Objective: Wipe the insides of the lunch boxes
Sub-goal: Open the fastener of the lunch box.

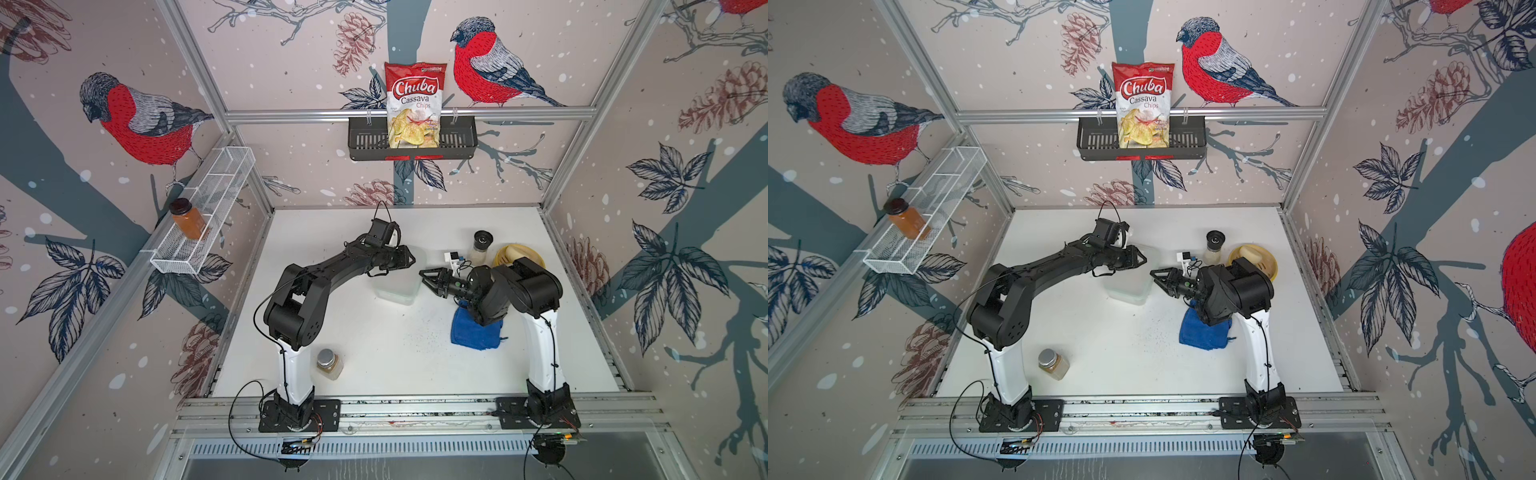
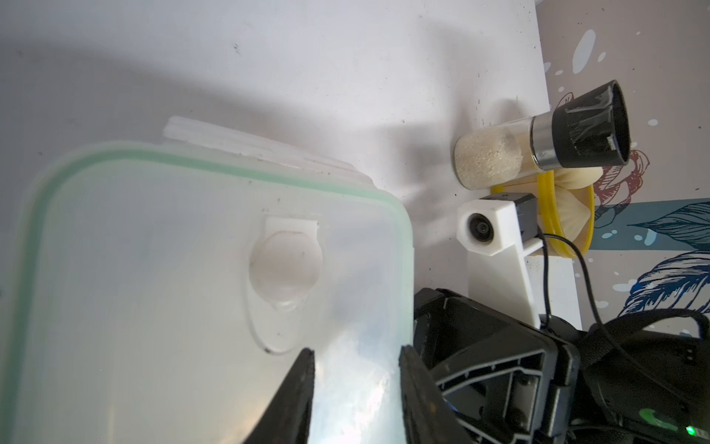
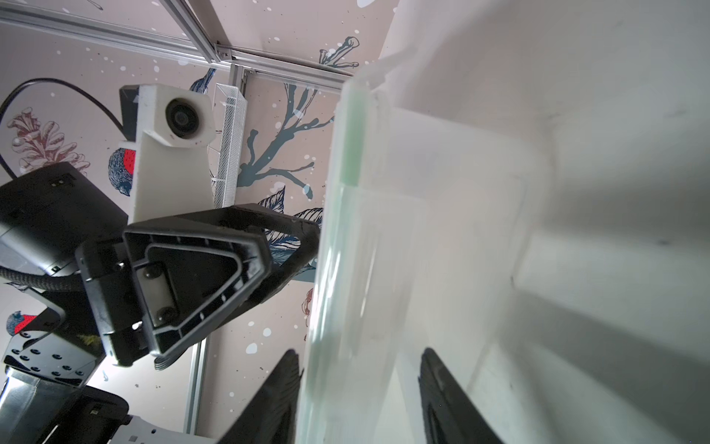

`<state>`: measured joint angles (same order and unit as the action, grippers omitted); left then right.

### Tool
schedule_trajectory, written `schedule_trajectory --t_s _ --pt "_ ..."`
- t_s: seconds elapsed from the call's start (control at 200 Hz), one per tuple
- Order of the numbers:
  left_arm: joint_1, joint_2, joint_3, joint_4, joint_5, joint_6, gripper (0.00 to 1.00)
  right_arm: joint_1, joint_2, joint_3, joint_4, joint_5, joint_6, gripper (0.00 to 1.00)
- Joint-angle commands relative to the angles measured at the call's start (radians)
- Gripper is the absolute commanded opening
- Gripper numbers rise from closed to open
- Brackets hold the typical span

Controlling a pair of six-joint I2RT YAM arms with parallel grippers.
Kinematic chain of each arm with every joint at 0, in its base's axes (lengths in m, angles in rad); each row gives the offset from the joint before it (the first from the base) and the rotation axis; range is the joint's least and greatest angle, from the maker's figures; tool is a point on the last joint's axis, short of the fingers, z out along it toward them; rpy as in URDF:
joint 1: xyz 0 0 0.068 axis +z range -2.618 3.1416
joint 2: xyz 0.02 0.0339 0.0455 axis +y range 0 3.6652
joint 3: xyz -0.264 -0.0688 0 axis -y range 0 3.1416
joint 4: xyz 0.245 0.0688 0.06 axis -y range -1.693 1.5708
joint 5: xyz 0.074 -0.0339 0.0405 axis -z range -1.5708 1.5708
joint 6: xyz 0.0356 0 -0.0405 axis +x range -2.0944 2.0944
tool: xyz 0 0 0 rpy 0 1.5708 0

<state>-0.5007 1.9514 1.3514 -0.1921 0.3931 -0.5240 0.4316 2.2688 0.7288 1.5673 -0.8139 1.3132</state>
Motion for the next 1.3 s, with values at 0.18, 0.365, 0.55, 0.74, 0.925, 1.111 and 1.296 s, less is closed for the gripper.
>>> schedule_trajectory --t_s 0.18,0.365,0.55,0.74,0.925,1.111,1.296 --pt "0.001 0.034 -0.055 -0.215 -0.043 -0.026 0.37 0.015 0.05 0.012 0.295 -0.009 0.108 0.44" --pt "0.001 0.036 -0.063 -0.208 -0.038 -0.03 0.37 0.02 0.052 0.023 0.299 -0.005 0.108 0.38" --pt "0.0 0.035 -0.074 -0.2 -0.036 -0.033 0.37 0.02 0.049 0.027 0.298 -0.007 0.108 0.28" --pt "0.001 0.037 -0.076 -0.198 -0.034 -0.031 0.36 0.017 0.045 0.013 0.298 -0.004 0.106 0.16" --pt "0.001 0.037 -0.078 -0.199 -0.035 -0.029 0.36 0.015 0.045 0.0 0.299 0.0 0.097 0.14" --pt "0.001 0.022 -0.07 -0.208 -0.035 -0.027 0.36 0.024 0.053 0.012 0.282 0.005 0.099 0.49" --pt "0.001 0.023 -0.068 -0.214 -0.039 -0.024 0.36 0.031 0.059 0.062 0.234 0.008 0.086 0.53"
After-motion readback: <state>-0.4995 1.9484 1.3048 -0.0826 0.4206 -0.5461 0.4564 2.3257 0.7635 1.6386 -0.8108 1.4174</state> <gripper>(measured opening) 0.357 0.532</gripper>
